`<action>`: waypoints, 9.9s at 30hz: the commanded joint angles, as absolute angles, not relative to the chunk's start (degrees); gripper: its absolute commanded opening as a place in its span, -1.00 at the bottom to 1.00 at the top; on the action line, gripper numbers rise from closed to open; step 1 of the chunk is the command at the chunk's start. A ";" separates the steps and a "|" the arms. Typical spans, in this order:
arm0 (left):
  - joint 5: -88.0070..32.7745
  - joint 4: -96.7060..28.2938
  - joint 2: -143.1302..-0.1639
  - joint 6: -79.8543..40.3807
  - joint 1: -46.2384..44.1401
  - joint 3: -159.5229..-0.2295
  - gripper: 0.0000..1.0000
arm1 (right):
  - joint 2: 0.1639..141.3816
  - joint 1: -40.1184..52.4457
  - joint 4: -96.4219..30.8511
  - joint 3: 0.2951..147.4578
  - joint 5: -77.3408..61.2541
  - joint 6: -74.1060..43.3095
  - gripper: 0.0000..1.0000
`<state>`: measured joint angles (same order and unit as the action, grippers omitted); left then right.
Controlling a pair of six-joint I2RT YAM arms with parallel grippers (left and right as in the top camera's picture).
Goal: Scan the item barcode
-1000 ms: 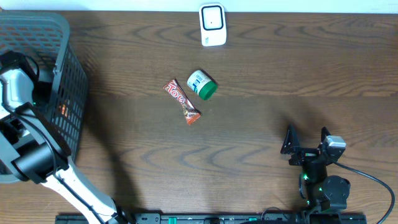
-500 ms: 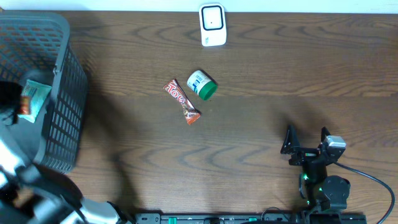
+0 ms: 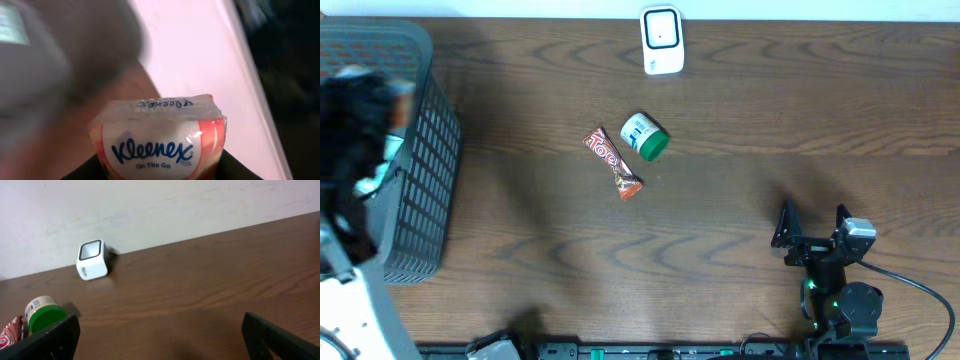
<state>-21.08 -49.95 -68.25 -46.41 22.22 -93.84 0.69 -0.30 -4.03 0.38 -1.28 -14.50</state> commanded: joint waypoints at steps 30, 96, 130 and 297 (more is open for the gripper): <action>-12.62 -40.25 -116.95 -38.92 -40.91 -94.00 0.03 | 0.38 0.84 -4.27 0.32 -0.93 -14.96 0.98; 6.35 -73.34 -85.69 -36.07 36.75 -114.48 0.96 | 0.38 0.84 -4.27 0.32 -0.93 -14.96 0.98; 13.65 -70.24 -117.25 -44.49 39.18 -110.04 0.96 | 0.38 0.84 -4.27 0.32 -0.95 -14.96 0.98; 14.81 -38.39 -126.67 -25.76 32.05 -94.19 0.96 | 0.38 0.84 -4.27 0.32 -0.93 -14.96 0.98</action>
<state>10.87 -37.41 -124.22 -25.50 31.81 -94.26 0.69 -0.30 -4.03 0.38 -1.26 -14.50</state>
